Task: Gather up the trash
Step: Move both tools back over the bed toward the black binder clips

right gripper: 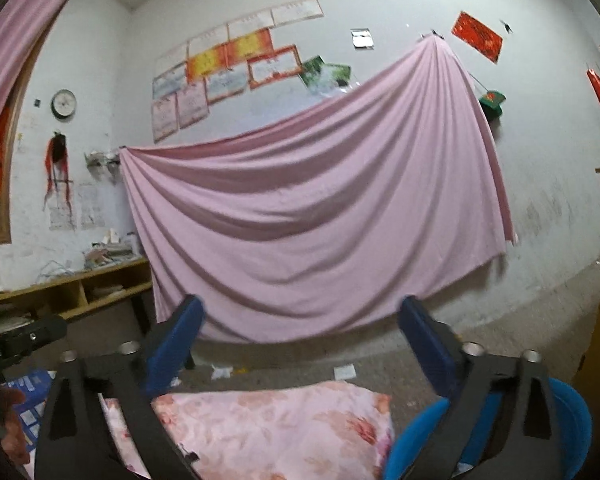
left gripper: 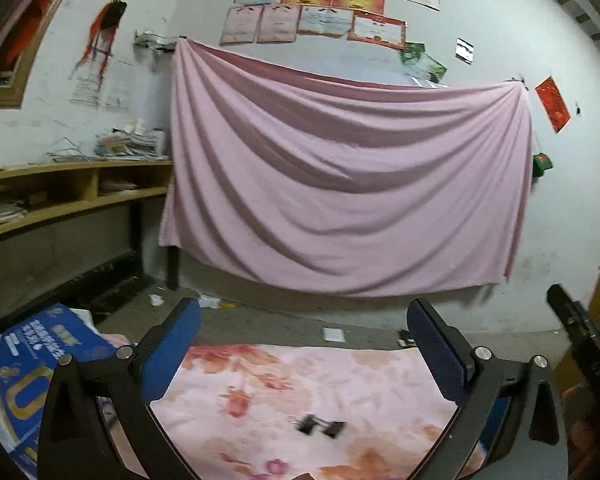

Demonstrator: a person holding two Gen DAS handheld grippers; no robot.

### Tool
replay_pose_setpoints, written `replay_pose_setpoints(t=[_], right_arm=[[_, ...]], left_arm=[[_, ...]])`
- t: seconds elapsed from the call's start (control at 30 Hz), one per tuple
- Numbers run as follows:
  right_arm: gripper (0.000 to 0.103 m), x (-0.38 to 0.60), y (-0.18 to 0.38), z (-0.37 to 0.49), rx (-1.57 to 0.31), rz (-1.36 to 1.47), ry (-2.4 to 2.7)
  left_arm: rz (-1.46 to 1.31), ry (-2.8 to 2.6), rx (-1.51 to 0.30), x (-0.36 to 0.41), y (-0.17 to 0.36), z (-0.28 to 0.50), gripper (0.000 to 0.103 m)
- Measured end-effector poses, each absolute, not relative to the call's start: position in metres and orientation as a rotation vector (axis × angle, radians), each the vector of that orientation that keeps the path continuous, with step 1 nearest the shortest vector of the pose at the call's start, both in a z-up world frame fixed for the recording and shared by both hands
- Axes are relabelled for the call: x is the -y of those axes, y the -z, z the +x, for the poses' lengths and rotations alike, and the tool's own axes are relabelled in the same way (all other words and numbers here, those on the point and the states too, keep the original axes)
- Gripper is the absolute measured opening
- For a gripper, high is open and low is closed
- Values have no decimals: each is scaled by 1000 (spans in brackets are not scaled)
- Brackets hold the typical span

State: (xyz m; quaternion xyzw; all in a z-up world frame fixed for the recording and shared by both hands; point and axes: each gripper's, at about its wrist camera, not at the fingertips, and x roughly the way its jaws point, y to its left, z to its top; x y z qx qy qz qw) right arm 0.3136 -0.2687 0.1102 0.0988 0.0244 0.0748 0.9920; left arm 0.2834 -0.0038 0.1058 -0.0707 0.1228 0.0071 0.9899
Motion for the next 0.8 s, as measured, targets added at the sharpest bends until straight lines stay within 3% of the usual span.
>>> replay_pose_setpoints(t=[0.47, 0.8], right_arm=[[103, 217, -100, 317, -57, 89, -237], [103, 186, -74, 343, -210, -3, -321]], left_arm=[[-113, -75, -240, -25, -73, 272, 101], [-145, -31, -371, -48, -38, 290, 101]])
